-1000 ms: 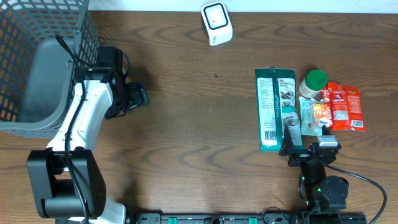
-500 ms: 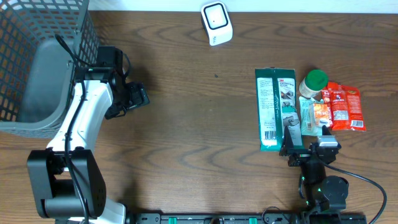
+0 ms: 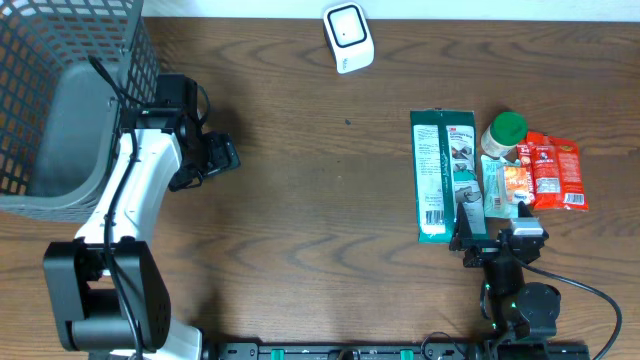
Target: Scan the item barcode
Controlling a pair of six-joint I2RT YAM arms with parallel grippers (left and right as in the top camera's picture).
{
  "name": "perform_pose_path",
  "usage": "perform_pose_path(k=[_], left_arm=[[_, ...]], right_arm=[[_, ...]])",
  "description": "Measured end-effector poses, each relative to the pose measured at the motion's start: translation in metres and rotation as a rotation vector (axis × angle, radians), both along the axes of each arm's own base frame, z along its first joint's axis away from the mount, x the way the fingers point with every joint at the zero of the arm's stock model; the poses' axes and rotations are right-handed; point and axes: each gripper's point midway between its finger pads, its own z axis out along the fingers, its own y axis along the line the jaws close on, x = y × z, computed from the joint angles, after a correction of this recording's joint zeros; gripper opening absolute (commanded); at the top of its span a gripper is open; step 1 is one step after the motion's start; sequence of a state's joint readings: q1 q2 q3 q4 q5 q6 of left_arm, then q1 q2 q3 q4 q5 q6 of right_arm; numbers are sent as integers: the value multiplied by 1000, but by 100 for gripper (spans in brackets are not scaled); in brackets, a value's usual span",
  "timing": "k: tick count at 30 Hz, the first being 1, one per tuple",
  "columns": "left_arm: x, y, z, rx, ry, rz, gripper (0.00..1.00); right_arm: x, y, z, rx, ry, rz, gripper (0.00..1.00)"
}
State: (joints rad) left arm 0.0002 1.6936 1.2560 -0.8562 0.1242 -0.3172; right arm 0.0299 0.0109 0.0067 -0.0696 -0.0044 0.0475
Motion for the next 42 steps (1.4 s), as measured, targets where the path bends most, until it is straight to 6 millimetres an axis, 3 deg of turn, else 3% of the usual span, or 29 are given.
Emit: perform_pose_path(k=[5,12,16,22,34,38,42], left_arm=[[1,0,28,0,-87,0,87],[-9,0,109,0,-334,0,87],[-27,0,160,0,-502,0,87],[-63,0,222,0,-718,0,87],[-126,0,279,4,-963,-5,87],[-164,0,297,19,-1070,-21,87],[-204,0,299,25,-1129,-26,87]], right_arm=[[0,0,0,0,0,0,99],[0,0,0,0,0,0,99],[0,0,0,0,0,0,99],[0,0,0,0,0,0,99],[0,0,0,0,0,0,99],[0,0,0,0,0,0,99],[0,0,0,0,0,0,99]])
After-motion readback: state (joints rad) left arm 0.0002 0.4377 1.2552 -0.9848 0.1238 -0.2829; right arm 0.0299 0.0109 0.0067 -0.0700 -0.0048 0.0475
